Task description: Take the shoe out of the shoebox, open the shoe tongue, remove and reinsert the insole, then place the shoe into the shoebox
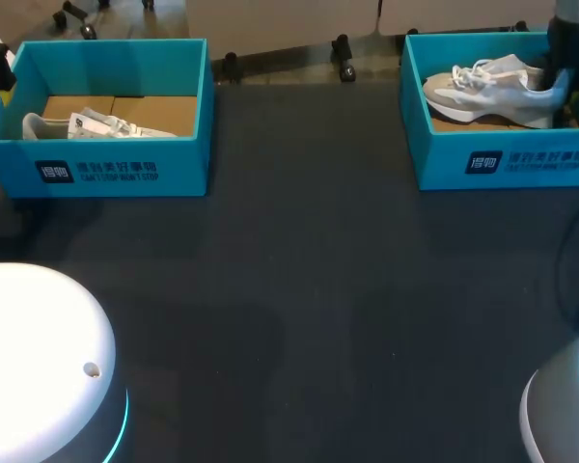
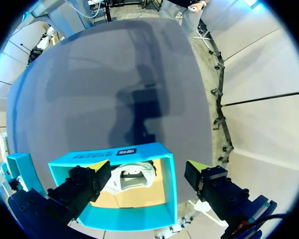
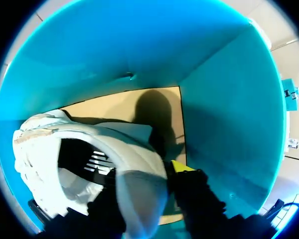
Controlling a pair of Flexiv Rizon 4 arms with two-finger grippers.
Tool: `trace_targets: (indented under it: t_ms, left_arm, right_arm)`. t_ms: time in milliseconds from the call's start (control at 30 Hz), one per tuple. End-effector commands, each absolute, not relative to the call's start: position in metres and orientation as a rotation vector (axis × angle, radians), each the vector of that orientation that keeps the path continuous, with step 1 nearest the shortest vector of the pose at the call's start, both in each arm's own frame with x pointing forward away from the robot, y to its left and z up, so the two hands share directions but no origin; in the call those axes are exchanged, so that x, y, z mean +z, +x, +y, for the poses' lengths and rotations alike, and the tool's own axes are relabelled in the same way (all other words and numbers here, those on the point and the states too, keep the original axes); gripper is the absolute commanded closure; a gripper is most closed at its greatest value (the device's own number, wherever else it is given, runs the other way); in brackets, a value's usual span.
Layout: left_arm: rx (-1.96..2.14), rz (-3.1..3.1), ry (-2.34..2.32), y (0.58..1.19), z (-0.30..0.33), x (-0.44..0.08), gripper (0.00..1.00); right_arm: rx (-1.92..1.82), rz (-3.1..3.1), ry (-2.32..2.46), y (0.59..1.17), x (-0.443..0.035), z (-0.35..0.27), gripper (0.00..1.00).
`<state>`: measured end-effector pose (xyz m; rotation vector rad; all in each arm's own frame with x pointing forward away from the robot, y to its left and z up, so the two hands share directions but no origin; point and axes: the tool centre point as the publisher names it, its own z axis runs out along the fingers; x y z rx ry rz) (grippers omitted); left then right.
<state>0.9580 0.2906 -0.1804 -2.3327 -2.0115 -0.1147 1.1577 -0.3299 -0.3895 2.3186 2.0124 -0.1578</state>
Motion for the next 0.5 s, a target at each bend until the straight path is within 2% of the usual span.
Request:
trace_targets:
  t_ms: [33, 500]
  left_arm:
    - [-0.119, -2.011, -2.333, 0.957, 0.291, -0.18, 0.0]
    - [-0.119, -2.011, -2.333, 0.957, 0.291, -0.18, 0.0]
  right_arm:
    - [-0.181, 1.999, 2.319, 1.161, -0.389, -0.321, 1.0]
    - [-0.215, 1.926, 2.288, 1.154, -0.335, -0.328, 1.0]
